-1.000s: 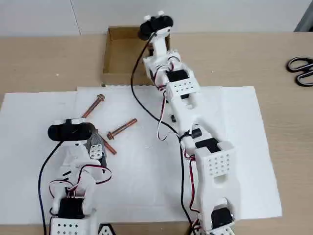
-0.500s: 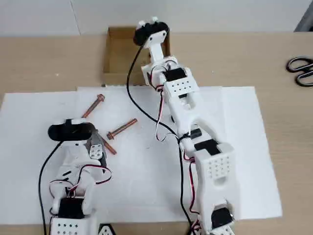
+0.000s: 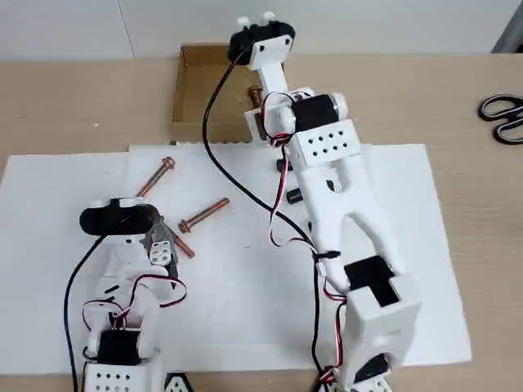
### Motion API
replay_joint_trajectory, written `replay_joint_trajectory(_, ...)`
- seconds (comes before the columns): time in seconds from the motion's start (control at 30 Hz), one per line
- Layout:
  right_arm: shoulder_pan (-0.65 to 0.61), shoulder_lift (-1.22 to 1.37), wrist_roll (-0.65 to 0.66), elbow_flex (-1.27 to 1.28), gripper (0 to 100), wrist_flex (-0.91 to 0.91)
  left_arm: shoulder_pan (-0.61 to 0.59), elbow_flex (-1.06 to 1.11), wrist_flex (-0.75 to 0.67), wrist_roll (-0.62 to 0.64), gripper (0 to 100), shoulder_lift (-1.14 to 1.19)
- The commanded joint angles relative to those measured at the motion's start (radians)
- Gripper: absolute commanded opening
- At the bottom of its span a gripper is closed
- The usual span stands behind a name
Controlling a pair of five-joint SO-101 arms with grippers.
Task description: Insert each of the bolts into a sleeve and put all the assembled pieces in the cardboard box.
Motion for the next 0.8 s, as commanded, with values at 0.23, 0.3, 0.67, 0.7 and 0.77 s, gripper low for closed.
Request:
replay_joint_trajectory(0.23, 0.036, -0.076, -0.061, -0.044, 19.1, 0.298, -0.006, -0.004, 0.008, 0.002, 1, -0.011)
replay_joint_trajectory(0.3, 0.071, -0.073, -0.117, -0.043, 19.1, 0.305, -0.006, -0.004, 0.008, 0.002, 1, -0.011)
replay_joint_trajectory(0.67, 0.206, 0.077, -0.149, -0.043, 19.0, 0.331, -0.006, -0.004, 0.008, 0.002, 1, -0.011)
replay_joint_trajectory(0.7, 0.205, 0.091, -0.149, -0.043, 19.0, 0.331, -0.006, -0.004, 0.008, 0.002, 1, -0.011)
replay_joint_trajectory(0.77, 0.203, 0.116, -0.133, -0.043, 19.0, 0.331, -0.006, -0.004, 0.008, 0.002, 1, -0.011)
